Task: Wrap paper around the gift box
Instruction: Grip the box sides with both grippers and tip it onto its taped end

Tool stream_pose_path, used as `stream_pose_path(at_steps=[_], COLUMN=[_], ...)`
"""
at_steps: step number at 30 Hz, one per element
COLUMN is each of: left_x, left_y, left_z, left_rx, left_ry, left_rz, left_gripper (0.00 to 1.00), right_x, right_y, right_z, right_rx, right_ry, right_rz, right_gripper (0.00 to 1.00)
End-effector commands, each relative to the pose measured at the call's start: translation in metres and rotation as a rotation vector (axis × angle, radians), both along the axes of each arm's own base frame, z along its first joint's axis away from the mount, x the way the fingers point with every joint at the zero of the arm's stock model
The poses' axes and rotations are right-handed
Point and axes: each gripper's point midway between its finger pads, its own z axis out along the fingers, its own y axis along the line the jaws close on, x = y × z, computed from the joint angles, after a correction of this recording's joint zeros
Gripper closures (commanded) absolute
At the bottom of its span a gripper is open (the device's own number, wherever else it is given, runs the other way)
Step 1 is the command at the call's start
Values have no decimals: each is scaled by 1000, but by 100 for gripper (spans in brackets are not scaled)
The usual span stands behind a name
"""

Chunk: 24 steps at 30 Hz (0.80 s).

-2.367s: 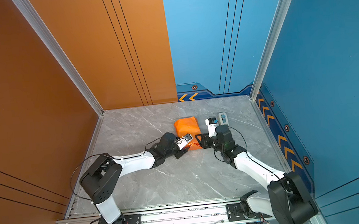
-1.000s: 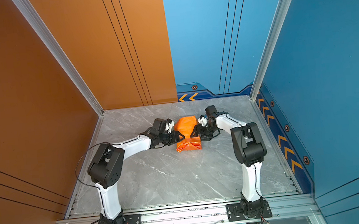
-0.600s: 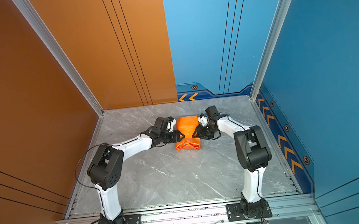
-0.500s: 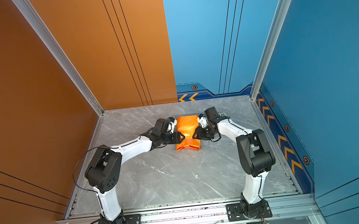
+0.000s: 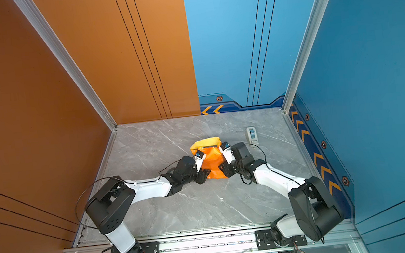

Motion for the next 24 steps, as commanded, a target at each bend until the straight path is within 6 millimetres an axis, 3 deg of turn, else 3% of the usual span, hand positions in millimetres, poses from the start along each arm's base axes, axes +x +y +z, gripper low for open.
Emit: stream_pose_path(at_steps=[1,4,6,9,14,15,20,24], left_x=[-9,-11,-11,-11,-13,-14,-10,-2], left_y=[-11,-2,2,7,14,13,10,11], left_z=[20,19,22,27,36,40,70,92], left_rx=[-54,-75,-99,-147,-263,-284,-376,-430], left_ry=[-123,-125,-118,-107,-66,-62,-75,-90], left_rz=[-35,-2,14,29,19,9,-27,-32], left_gripper=[34,29,24,18,15,10,10,10], right_x=[0,-3,-4,-5,-11,-11,-7,0], right_y=[14,3,-5,-20,-29,-28,-19,-10], right_z=[19,13,16,23,41,46,75,86], right_rx=[39,36,50,96,244,273,404,437], right_ry=[-179,-187,-190,-186,-176,-176,-187,-177], right_rz=[58,4,-33,-96,-107,-100,-73,-51], right_gripper=[53,44,29,18,13,13,9,9])
